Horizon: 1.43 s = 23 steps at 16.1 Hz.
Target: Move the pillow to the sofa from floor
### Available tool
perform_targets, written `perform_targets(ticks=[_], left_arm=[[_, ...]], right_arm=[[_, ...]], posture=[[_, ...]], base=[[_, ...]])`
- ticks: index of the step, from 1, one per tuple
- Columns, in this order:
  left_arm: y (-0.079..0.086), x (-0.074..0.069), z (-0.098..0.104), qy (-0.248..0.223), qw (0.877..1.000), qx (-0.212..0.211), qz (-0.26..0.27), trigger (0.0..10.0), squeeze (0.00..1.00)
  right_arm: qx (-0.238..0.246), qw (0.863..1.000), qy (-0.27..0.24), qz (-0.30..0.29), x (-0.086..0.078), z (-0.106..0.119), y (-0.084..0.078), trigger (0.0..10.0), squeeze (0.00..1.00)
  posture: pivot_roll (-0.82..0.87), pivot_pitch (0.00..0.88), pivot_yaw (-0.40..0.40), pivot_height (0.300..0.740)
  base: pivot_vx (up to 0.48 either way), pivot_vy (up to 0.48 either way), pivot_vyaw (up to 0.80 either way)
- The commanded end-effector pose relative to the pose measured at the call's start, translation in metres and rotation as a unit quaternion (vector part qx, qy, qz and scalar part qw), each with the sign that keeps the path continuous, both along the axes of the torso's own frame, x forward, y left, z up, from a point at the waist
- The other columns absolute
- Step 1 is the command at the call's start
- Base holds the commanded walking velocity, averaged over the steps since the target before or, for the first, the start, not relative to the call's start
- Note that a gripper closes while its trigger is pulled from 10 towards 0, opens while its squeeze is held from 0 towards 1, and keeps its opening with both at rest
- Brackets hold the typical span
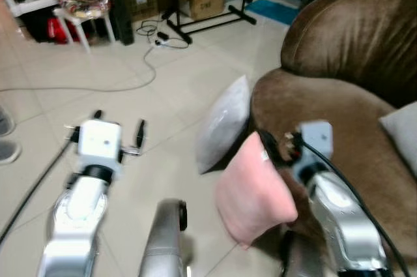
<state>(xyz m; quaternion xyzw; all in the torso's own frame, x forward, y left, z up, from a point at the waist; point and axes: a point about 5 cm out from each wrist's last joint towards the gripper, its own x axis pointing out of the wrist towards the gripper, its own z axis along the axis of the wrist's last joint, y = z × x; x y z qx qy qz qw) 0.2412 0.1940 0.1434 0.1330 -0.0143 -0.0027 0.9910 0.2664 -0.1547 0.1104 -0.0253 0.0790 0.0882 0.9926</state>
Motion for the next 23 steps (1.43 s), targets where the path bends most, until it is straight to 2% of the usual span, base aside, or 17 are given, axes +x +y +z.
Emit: perform_targets(ticks=[1,4,6,7,8,10,11,13,14,17,19,20,23], left_arm=[[-0.012,0.002,0.0,0.001,1.0,-0.006,-0.017,10.0,0.0],[-0.011,0.001,-0.002,0.004,1.0,-0.003,-0.017,10.0,0.0],[-0.012,-0.002,-0.004,0.021,0.999,0.0,-0.04,10.0,0.0],[-0.014,-0.004,-0.007,0.03,0.998,0.008,-0.058,10.0,0.0],[-0.015,-0.005,-0.011,0.045,0.996,0.013,-0.076,10.0,0.0],[-0.015,-0.004,-0.013,0.06,0.993,0.01,-0.097,10.0,0.0],[-0.017,-0.001,-0.016,0.07,0.991,0.015,-0.114,10.0,0.0],[-0.02,-0.001,-0.018,0.081,0.987,0.021,-0.136,10.0,0.0],[-0.025,-0.001,-0.02,0.091,0.982,0.028,-0.166,10.0,0.0],[-0.038,-0.014,-0.026,0.127,0.96,0.029,-0.25,10.0,0.0],[-0.043,-0.028,-0.038,0.171,0.937,0.05,-0.301,10.0,0.0],[-0.046,-0.034,-0.042,0.181,0.932,0.054,-0.31,10.0,0.0],[-0.047,-0.039,-0.039,0.183,0.931,0.045,-0.313,10.0,0.0]], right_arm=[[-0.012,0.999,0.021,-0.024,-0.004,-0.01,-0.016,10.0,0.0],[-0.023,0.999,0.042,-0.006,0.002,-0.016,-0.013,10.0,0.0],[-0.028,0.996,0.085,0.009,0.014,-0.034,-0.01,10.0,0.0],[-0.034,0.994,0.105,0.017,0.015,-0.043,-0.009,10.0,0.56],[-0.034,0.989,0.139,0.024,0.017,-0.057,-0.007,10.0,1.0],[-0.04,0.98,0.193,0.019,0.021,-0.081,-0.006,10.0,1.0],[-0.031,0.974,0.223,-0.007,0.023,-0.094,-0.009,10.0,1.0],[-0.038,0.968,0.247,-0.018,0.022,-0.104,-0.01,10.0,1.0],[-0.056,0.966,0.251,-0.006,0.023,-0.107,-0.007,10.0,1.0],[-0.052,0.967,0.25,-0.017,0.027,-0.111,-0.004,10.0,1.0],[-0.058,0.964,0.255,-0.04,0.026,-0.116,-0.008,10.0,1.0],[-0.062,0.961,0.263,-0.049,0.024,-0.118,-0.01,10.0,1.0],[-0.026,0.96,0.275,-0.052,0.023,-0.12,-0.01,10.0,1.0]], posture=[[0.08,0.0,-0.022,0.501],[0.1,0.0,-0.034,0.501],[0.12,0.0,-0.044,0.501],[0.13,0.0,-0.043,0.501],[0.12,0.0,-0.036,0.501],[0.11,0.0,-0.036,0.501],[0.12,0.0,-0.034,0.501],[0.12,0.016,-0.024,0.501],[0.11,0.04,-0.014,0.501],[0.11,0.09,-0.004,0.501],[0.12,0.119,-0.004,0.501],[0.13,0.134,-0.001,0.501],[0.13,0.143,-0.002,0.501]], base=[[0.0,0.0,0.0],[0.0,0.0,0.0],[0.0,0.0,0.0],[0.0,0.0,0.0],[0.0,0.0,0.0],[0.0,0.0,0.0],[0.0,0.0,0.0],[0.0,0.0,0.0],[0.0,0.0,0.0],[0.0,0.0,0.0],[0.0,0.0,0.0],[0.0,0.0,0.0],[0.0,0.0,0.0]])
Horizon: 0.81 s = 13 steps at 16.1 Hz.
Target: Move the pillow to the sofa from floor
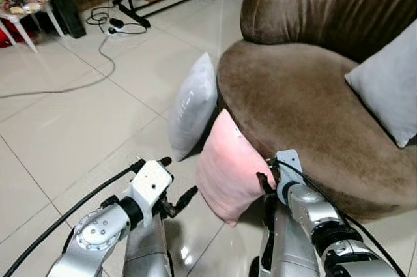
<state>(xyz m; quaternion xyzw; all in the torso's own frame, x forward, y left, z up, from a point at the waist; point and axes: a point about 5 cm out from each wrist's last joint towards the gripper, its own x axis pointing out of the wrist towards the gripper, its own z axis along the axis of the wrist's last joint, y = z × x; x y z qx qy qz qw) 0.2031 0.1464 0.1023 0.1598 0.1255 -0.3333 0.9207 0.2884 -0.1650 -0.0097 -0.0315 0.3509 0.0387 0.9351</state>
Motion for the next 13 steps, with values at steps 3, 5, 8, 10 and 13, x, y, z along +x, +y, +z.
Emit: perform_targets(ticks=[3,5,8,10,13], left_arm=[[0.002,-0.004,0.002,0.005,1.0,0.007,-0.004,10.0,0.0],[0.002,-0.004,0.003,0.006,1.0,0.008,-0.003,10.0,0.0],[0.003,-0.007,0.003,0.011,1.0,0.009,-0.002,10.0,0.0],[0.002,-0.007,0.003,0.011,1.0,0.009,-0.003,10.0,0.0],[0.002,-0.009,0.003,0.015,1.0,0.014,-0.007,10.0,0.0]], right_arm=[[0.051,0.999,0.008,-0.002,0.001,-0.002,0.004,10.0,0.54],[0.074,0.997,0.013,-0.005,0.003,-0.002,0.008,10.0,0.0],[0.116,0.992,0.04,-0.003,0.001,-0.005,0.02,10.0,0.0],[0.108,0.993,0.04,0.01,0.001,-0.005,0.025,10.0,0.0],[0.1,0.994,0.04,0.029,0.001,-0.006,0.034,5.5,0.0]], posture=[[0.14,0.165,-0.004,0.501],[0.14,0.165,-0.004,0.501],[0.15,0.161,0.0,0.501],[0.15,0.161,0.0,0.501],[0.16,0.17,0.002,0.501]], base=[[0.0,0.0,0.0],[0.0,0.0,0.0],[0.0,0.0,0.0],[0.0,0.0,0.0],[0.0,0.0,0.0]])
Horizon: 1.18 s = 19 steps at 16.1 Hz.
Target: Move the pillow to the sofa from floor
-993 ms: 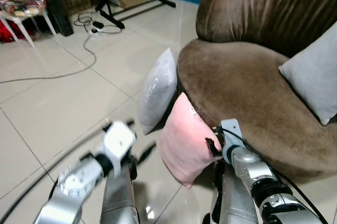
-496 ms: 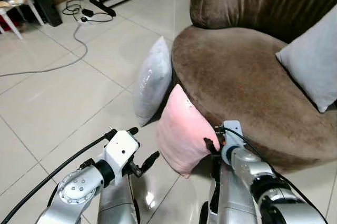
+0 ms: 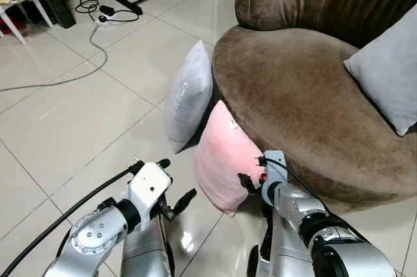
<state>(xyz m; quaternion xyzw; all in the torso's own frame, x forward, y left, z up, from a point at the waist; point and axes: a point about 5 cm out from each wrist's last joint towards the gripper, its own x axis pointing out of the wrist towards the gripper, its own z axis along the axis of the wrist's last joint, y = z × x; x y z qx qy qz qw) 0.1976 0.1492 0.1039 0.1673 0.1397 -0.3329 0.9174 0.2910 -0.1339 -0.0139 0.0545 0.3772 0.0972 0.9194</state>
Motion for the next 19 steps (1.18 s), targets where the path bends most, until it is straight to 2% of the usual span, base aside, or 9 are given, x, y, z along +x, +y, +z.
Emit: perform_targets(ticks=[1,2,3,19], left_arm=[[-0.0013,-0.0041,0.001,0.004,1.0,0.002,-0.008,10.0,0.0],[-0.001,-0.0042,0.0013,0.004,1.0,0.002,-0.007,10.0,0.0],[-0.0008,-0.0036,0.0016,0.003,1.0,0.002,-0.006,10.0,0.0],[-0.0012,0.0006,0.0009,0.003,1.0,0.004,-0.007,10.0,0.0]], right_arm=[[0.001,1.0,0.004,0.005,-0.0013,-0.0014,0.0033,5.5,0.0],[0.003,1.0,-0.003,0.0,0.0003,0.0,0.0038,1.6,0.0],[0.011,1.0,-0.012,-0.008,0.0027,0.0022,0.0046,0.0,0.0],[0.01,1.0,-0.015,0.006,0.0023,0.0019,0.0034,0.0,0.0]], posture=[[0.16,0.17,0.002,0.501],[0.16,0.17,0.002,0.501],[0.16,0.17,0.002,0.501],[0.16,0.162,0.002,0.501]], base=[[0.0,0.0,0.0],[0.0,0.0,0.0],[0.0,0.0,0.0],[0.0,0.0,0.0]])
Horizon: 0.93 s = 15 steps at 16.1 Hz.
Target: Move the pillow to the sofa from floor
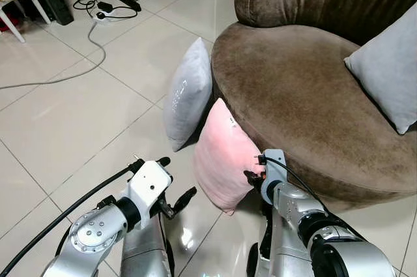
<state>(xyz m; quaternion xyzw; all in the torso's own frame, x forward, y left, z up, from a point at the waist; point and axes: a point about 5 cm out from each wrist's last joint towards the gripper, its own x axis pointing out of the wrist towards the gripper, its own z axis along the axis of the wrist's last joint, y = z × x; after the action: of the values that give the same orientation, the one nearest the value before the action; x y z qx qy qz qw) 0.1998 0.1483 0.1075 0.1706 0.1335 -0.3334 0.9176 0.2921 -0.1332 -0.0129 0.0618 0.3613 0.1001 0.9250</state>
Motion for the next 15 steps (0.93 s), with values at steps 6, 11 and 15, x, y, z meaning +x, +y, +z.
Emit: perform_targets(ticks=[6,11,15], left_arm=[[-0.002,-0.023,-0.018,0.138,0.989,-0.044,-0.019,10.0,0.0],[0.0,-0.023,-0.018,0.167,0.984,-0.049,-0.019,10.0,0.0],[0.004,-0.017,-0.018,0.153,0.987,-0.041,-0.007,10.0,0.0]], right_arm=[[-0.005,1.0,0.005,0.011,0.002,0.001,0.001,0.0,0.0],[-0.004,1.0,0.005,0.016,0.005,0.004,0.003,0.0,0.0],[0.011,1.0,-0.001,0.026,0.01,0.009,0.004,0.0,0.0]], posture=[[0.16,0.147,-0.007,0.501],[0.16,0.122,-0.012,0.501],[0.16,0.068,-0.023,0.501]], base=[[0.0,0.0,0.0],[0.0,0.0,0.0],[0.0,0.0,0.0]])
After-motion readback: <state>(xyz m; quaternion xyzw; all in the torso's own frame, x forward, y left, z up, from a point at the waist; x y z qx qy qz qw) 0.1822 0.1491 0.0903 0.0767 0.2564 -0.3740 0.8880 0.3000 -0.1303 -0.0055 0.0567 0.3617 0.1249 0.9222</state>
